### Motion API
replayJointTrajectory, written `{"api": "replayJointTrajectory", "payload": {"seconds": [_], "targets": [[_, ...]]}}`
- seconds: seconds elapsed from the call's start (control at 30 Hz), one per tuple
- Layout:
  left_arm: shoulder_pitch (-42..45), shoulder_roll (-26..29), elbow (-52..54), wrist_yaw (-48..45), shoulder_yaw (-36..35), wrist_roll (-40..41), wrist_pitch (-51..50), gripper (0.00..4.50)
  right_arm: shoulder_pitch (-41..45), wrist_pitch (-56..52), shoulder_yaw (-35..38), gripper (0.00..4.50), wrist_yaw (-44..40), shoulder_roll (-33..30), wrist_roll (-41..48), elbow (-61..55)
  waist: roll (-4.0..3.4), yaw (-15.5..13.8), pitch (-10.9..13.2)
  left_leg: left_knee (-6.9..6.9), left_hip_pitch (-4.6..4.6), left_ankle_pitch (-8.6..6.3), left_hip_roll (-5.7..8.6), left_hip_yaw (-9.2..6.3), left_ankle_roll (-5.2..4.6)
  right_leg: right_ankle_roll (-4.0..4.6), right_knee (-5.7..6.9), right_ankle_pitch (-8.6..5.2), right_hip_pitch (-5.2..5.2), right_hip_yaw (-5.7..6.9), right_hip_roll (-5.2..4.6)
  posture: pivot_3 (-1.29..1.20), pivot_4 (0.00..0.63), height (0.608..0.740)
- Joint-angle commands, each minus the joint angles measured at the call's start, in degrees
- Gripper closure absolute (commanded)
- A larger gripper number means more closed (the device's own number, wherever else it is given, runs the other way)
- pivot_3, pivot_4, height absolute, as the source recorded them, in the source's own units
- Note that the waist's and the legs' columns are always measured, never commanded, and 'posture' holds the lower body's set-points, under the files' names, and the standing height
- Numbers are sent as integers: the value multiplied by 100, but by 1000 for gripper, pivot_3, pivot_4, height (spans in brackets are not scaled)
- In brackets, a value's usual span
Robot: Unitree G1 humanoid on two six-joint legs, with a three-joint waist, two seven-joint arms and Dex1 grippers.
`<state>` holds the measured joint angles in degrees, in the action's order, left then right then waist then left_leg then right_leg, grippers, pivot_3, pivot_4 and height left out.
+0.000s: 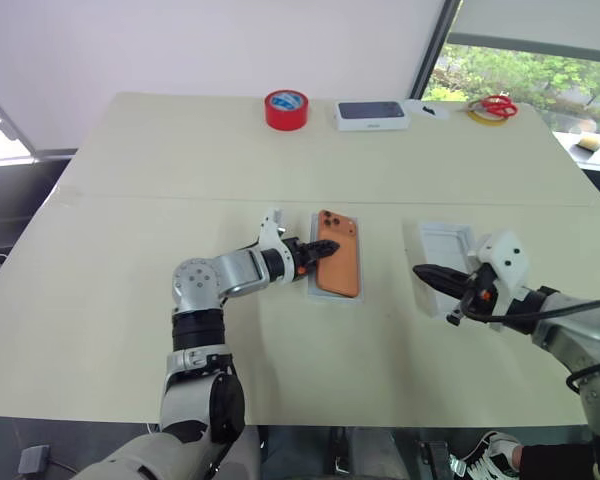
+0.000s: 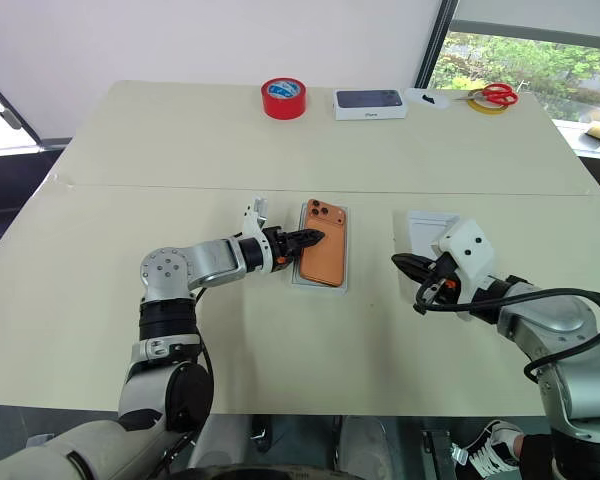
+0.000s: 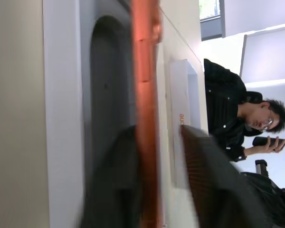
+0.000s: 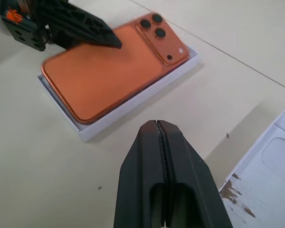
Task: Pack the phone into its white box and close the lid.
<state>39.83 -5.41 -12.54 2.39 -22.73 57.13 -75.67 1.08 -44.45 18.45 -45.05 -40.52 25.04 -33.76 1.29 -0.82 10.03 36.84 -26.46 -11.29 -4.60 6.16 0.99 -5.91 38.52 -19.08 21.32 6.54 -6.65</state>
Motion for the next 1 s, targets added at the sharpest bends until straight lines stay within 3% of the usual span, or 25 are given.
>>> {"api": "replayJointTrajectory", "payload": {"seconds": [0.03, 0.1, 0.23, 0.47, 0.57, 0.67, 0.77, 1.0], "targets": [[39, 14, 245, -58, 1, 148, -62, 1253, 64, 157, 31, 4500, 50, -108, 101, -148, 0, 1, 0, 0, 1, 0, 0, 0, 0, 0, -1, 0, -2, 0, 0, 0, 150, 730], [63, 90, 404, -78, -70, 315, -181, 304, 100, 191, -9, 4500, 68, -143, 101, -109, 0, 4, 0, 0, 2, 0, 0, -2, 0, 0, 0, 0, -3, 0, 0, 0, 150, 730], [70, 494, 803, -245, 65, 358, -386, 304, 193, 238, -145, 4500, 129, -223, 53, -34, -1, 28, 0, -1, 3, 0, -3, -2, 0, 0, 1, 0, 0, -1, 4, 0, 150, 730], [-215, 1976, 1827, -1157, 838, 30, -414, 304, 573, 376, -999, 4500, 557, -377, -655, 390, -5, 11, -1, -1, 3, 5, -6, 1, 8, 0, 1, 0, 0, -1, 8, 0, 150, 730], [-366, 2621, 2102, -1633, 1578, -775, 411, 1205, 925, 182, -1408, 4500, 809, -255, -853, 647, -7, -1, 0, 1, 3, 5, -5, 1, 9, 1, 0, 0, 0, -1, 7, 0, 150, 730], [-488, 2982, 2077, -2065, 2449, -1532, 1102, 2696, 1327, -71, -1942, 4500, 1139, -38, -1133, 933, -10, 8, 0, -1, 4, 6, -6, 5, 10, 2, -1, 1, 1, -1, 7, 0, 150, 730], [-461, 2903, 1895, -2239, 2872, -1942, 1451, 4285, 1640, -176, -2383, 4500, 1411, 187, -1447, 1192, -10, -3, 0, -3, 0, 7, -6, 6, 12, 2, -2, 1, 4, -1, 6, 0, 150, 730], [-338, 2585, 1460, -2545, 3483, -2617, 1773, 4440, 2167, -504, -2958, 4500, 1893, 826, -1869, 1649, -11, 14, 0, -3, -2, 15, -8, 15, 24, 2, 1, 1, 8, -2, 7, 0, 150, 730]]}}
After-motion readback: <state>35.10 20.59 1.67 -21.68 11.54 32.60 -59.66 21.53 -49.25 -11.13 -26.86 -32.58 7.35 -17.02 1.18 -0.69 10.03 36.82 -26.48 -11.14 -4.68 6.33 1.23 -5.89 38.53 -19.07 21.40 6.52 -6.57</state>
